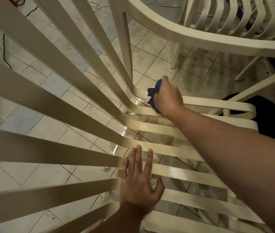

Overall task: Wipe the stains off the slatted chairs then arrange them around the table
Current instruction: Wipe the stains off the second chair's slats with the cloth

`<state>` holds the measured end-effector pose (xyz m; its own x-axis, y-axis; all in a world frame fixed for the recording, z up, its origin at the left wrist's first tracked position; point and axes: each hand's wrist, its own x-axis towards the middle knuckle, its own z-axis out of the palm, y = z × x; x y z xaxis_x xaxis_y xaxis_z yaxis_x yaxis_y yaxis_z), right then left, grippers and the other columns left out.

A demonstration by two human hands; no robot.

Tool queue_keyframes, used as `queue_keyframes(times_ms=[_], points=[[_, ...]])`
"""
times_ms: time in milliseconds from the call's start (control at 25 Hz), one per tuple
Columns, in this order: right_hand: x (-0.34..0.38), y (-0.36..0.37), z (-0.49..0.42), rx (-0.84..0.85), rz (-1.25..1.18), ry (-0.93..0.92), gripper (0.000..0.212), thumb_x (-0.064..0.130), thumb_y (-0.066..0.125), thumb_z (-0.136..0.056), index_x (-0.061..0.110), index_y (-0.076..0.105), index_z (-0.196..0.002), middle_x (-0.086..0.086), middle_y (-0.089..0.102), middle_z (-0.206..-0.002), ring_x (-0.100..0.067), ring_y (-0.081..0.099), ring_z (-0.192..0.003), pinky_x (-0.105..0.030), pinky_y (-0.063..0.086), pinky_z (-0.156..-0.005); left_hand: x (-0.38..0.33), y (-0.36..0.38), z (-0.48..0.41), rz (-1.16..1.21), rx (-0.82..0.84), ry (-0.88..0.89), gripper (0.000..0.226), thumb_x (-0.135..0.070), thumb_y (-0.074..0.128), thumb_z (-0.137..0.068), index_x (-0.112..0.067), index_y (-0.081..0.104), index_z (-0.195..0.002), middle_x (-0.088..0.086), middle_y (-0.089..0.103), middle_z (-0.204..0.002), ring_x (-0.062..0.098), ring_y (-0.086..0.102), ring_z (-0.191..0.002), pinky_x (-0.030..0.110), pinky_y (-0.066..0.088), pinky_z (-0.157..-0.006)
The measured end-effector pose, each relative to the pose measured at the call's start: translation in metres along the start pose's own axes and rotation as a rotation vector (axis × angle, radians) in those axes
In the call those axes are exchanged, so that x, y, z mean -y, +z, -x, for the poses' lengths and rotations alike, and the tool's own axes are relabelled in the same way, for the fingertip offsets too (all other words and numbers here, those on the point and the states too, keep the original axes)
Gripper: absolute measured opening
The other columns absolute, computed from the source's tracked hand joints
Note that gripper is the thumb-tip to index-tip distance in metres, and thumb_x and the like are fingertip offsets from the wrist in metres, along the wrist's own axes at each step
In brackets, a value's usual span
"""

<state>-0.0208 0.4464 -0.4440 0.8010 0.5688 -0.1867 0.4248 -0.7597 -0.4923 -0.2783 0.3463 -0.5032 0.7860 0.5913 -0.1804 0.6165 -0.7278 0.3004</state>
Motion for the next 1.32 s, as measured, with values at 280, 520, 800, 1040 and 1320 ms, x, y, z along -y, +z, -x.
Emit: queue_keyframes(times_ms=[280, 520, 800, 1040, 1320], points=[[-0.141, -0.087, 0.003, -0.182, 0.128, 0.294, 0.033, 0.019, 0.071, -0.091, 0.02, 0.047, -0.114, -0.011, 0.059, -0.101, -0.034, 0.065, -0.095, -0.048, 0.057, -0.076, 0.002, 0.001, -0.001, 0.019, 0.022, -0.008, 0.093, -0.059, 0.052, -0.091, -0.027, 0.005, -0.165, 0.008, -0.006, -0.172, 0.025, -0.004, -0.159, 0.049, 0.003, -0.125], [-0.165, -0.102, 0.009, -0.304, 0.059, 0.44, 0.041, 0.016, 0.066, -0.094, 0.015, 0.042, -0.127, -0.022, 0.059, -0.117, -0.04, 0.063, -0.105, -0.054, 0.056, -0.086, 0.001, 0.001, 0.0, 0.008, 0.022, -0.008, 0.092, -0.059, 0.049, -0.091, -0.027, 0.004, -0.165, 0.009, -0.005, -0.172, 0.025, -0.004, -0.159, 0.048, 0.001, -0.125], [-0.135, -0.055, 0.04, -0.335, -0.063, 0.31, 0.028, 0.018, 0.06, -0.094, 0.012, 0.045, -0.117, -0.013, 0.063, -0.099, -0.034, 0.062, -0.09, -0.044, 0.052, -0.073, 0.001, 0.001, 0.0, 0.003, 0.003, 0.005, 0.089, -0.061, 0.045, -0.093, -0.027, 0.004, -0.165, 0.009, -0.006, -0.172, 0.024, -0.007, -0.159, 0.048, 0.001, -0.125], [-0.132, -0.054, 0.059, -0.226, 0.031, 0.246, 0.029, 0.02, 0.061, -0.095, 0.017, 0.042, -0.116, -0.008, 0.051, -0.095, -0.032, 0.054, -0.083, -0.045, 0.053, -0.071, 0.003, 0.004, -0.001, -0.049, -0.014, 0.006, 0.089, -0.064, 0.039, -0.093, -0.028, -0.001, -0.164, 0.008, -0.01, -0.172, 0.023, -0.011, -0.158, 0.047, -0.003, -0.125], [-0.169, -0.078, 0.133, -0.012, 0.004, 0.372, 0.035, 0.028, 0.062, -0.097, 0.02, 0.039, -0.122, -0.01, 0.064, -0.1, -0.033, 0.064, -0.089, -0.047, 0.056, -0.078, -0.005, -0.018, 0.0, -0.065, 0.202, -0.037, 0.09, -0.076, 0.02, -0.094, -0.03, -0.019, -0.16, 0.005, -0.029, -0.167, 0.021, -0.026, -0.154, 0.046, -0.012, -0.125]])
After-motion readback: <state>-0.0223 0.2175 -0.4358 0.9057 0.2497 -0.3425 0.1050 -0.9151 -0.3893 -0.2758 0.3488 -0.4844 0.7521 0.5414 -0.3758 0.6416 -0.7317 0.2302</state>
